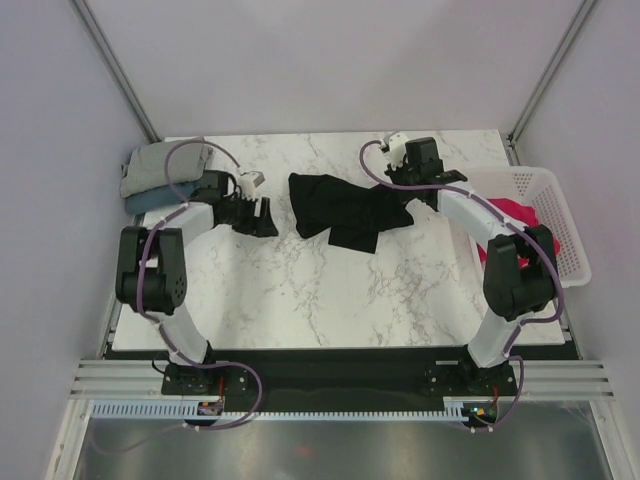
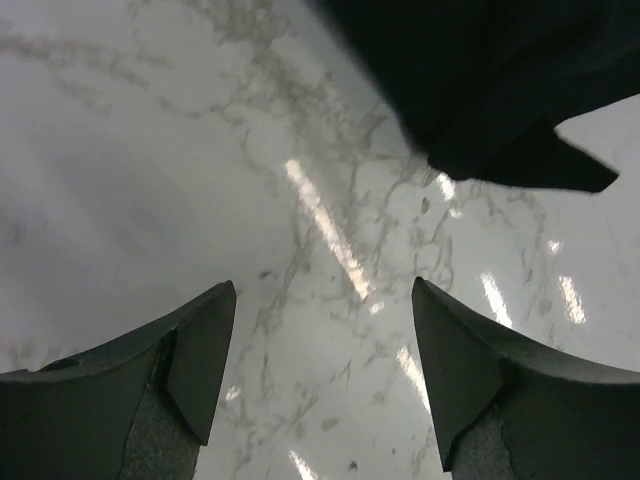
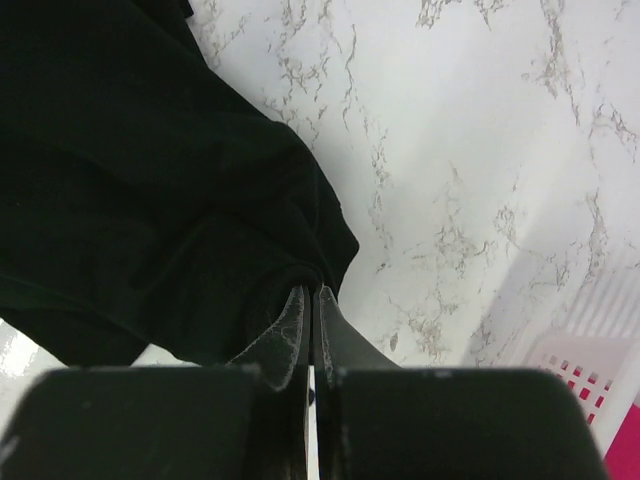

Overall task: Fold and stack the t-shirts
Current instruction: Flatten the tshirt out

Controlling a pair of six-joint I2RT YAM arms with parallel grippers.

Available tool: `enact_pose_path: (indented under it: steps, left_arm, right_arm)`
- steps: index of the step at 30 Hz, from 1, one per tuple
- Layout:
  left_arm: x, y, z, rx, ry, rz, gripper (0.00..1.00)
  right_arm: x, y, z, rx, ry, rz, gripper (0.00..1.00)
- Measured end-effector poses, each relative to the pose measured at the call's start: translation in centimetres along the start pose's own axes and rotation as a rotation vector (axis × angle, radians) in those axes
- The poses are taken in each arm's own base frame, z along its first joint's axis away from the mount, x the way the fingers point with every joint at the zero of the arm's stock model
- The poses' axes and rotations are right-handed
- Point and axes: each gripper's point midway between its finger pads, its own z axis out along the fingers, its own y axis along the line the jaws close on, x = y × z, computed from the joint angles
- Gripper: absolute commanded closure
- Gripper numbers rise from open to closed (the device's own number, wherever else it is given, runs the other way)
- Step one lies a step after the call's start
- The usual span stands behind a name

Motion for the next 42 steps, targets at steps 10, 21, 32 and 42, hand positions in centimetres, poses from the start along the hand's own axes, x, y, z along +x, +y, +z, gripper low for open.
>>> enact_pose_path:
  steps: [10, 21, 32, 42]
  left_arm:
    - [-7.1, 0.0, 7.5, 0.171, -0.023, -0.044, 0.21]
    - [-12.9, 0.0, 11.2, 0.355, -0.076, -0.193, 0.36]
    - [-11.8, -2.3, 12.2, 0.448, -0.019, -0.256, 0.86]
    - [-9.8, -2.9, 7.7, 0.41, 0.005, -0.283, 0.98]
  right_arm:
    - [-2.8, -1.8, -3.8, 0.047, -0.087, 0.025, 1.0]
    - [-4.5, -3.4, -8.2, 0.101, -0.172, 0.037, 1.0]
    - [-3.7, -3.4, -7.9, 0.097, -0.143, 0.044, 1.0]
    - [-4.0, -2.7, -8.4, 0.059, -0.157, 0.052, 1.0]
